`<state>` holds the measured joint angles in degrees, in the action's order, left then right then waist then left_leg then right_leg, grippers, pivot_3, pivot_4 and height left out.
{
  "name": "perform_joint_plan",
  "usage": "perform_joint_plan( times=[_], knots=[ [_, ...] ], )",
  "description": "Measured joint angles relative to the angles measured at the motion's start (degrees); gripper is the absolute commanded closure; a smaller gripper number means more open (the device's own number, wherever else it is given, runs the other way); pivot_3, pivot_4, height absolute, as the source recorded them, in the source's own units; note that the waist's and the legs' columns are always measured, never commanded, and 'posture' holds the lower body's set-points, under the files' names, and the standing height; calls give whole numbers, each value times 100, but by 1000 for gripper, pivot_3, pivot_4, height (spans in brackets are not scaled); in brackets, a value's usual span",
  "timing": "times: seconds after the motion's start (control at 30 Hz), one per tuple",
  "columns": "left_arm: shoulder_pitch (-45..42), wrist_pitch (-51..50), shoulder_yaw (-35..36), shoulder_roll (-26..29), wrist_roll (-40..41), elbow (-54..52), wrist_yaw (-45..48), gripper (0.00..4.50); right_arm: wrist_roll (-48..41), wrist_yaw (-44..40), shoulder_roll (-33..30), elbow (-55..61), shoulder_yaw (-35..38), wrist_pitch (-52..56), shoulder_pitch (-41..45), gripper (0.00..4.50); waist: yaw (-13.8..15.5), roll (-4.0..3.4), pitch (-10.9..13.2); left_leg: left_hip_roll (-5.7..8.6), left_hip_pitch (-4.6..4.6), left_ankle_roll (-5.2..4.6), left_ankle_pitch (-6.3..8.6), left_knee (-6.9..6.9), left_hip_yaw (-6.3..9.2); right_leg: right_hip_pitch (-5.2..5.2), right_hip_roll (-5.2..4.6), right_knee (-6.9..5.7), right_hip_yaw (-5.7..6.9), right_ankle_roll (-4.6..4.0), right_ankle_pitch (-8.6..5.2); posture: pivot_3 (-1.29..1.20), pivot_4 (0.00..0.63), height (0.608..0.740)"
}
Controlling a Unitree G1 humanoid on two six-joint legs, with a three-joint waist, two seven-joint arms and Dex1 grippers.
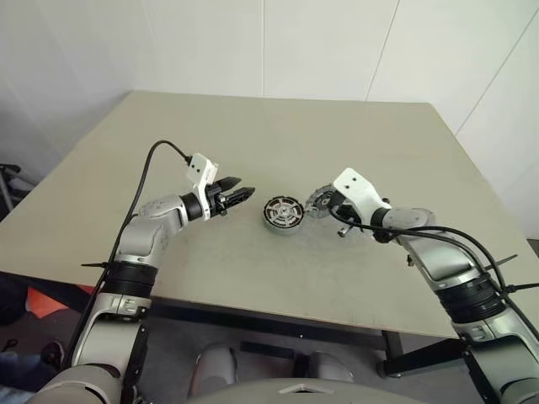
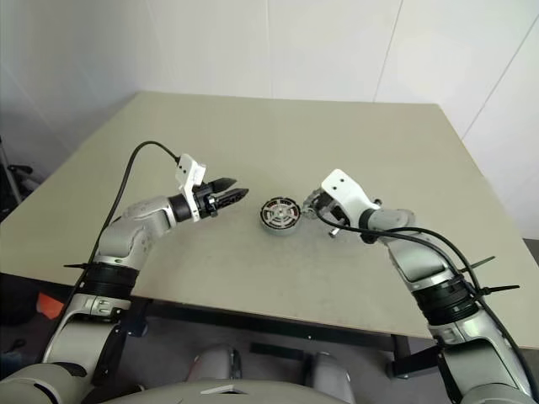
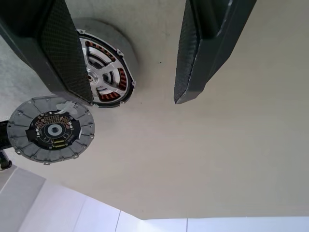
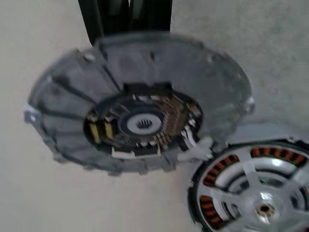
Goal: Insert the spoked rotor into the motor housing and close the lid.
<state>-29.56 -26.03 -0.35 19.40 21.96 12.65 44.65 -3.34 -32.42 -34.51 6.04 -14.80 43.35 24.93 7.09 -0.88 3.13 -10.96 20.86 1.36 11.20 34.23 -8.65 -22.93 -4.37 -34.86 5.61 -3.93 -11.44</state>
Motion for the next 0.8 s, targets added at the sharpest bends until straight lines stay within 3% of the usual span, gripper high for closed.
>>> perform_joint_plan(
  times=[0.17,0.4,0.8],
  knots=[
    [159,-21,34,1,-1,-162,-117,1683,-318,-152,505,64,178,336,408,4492,-3,0,0,-3,0,0,0,-2,1,0,0,0,0,-9,5,0,0,740],
    [349,-102,67,15,6,-336,-227,1683,-976,-700,639,925,243,776,469,4492,1,0,0,-5,-5,1,0,-3,2,2,1,1,0,26,-15,0,0,740],
    [329,-150,97,168,7,-399,-248,1683,-817,-483,1138,212,-229,664,259,4492,2,1,0,-2,-67,3,0,-11,0,60,0,10,-2,30,-18,0,0,740]
  ],
)
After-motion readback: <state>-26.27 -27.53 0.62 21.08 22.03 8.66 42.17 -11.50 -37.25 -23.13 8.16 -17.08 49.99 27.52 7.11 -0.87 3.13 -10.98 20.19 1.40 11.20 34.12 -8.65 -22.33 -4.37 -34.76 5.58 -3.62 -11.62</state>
